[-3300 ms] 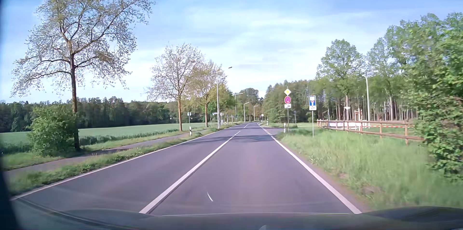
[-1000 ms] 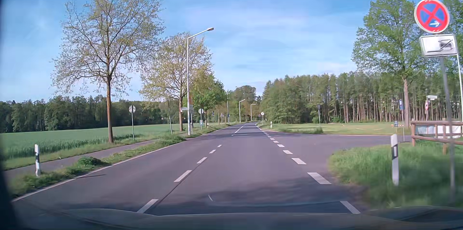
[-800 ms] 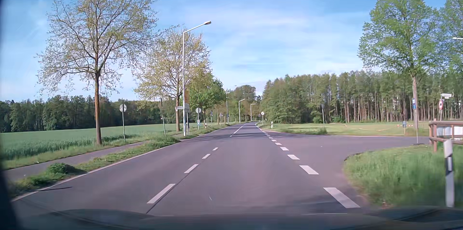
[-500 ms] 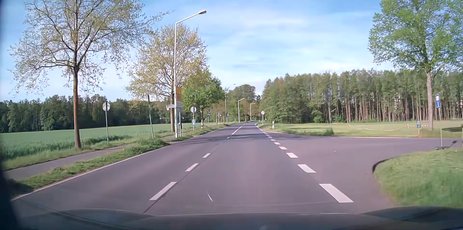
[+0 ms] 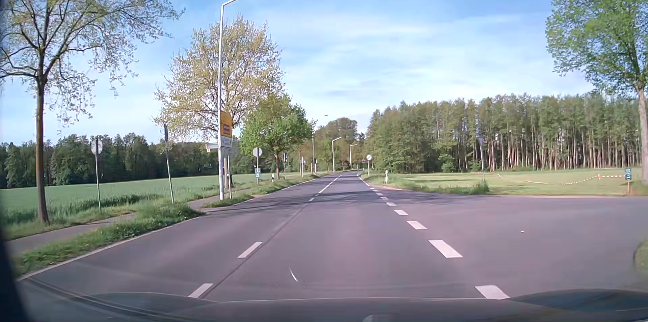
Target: Follow the waypoints while adhering to traffic rules and regulations
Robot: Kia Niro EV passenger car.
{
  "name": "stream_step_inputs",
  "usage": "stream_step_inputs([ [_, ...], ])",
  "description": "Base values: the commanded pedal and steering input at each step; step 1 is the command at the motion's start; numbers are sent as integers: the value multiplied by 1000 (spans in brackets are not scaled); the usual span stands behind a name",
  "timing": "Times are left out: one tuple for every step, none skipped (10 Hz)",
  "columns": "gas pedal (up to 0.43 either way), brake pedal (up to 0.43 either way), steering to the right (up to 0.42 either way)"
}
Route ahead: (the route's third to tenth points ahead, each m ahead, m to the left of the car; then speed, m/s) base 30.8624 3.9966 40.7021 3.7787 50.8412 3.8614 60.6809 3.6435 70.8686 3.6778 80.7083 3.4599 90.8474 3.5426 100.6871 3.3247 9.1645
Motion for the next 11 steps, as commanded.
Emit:
stream_step_inputs([
  [0,0,-5],
  [0,0,-5],
  [0,0,-5],
  [0,0,-5],
  [0,0,-6],
  [0,0,-6],
  [0,0,-6],
  [0,0,-6],
  [0,0,-6],
  [0,0,-5],
  [0,0,-6],
])
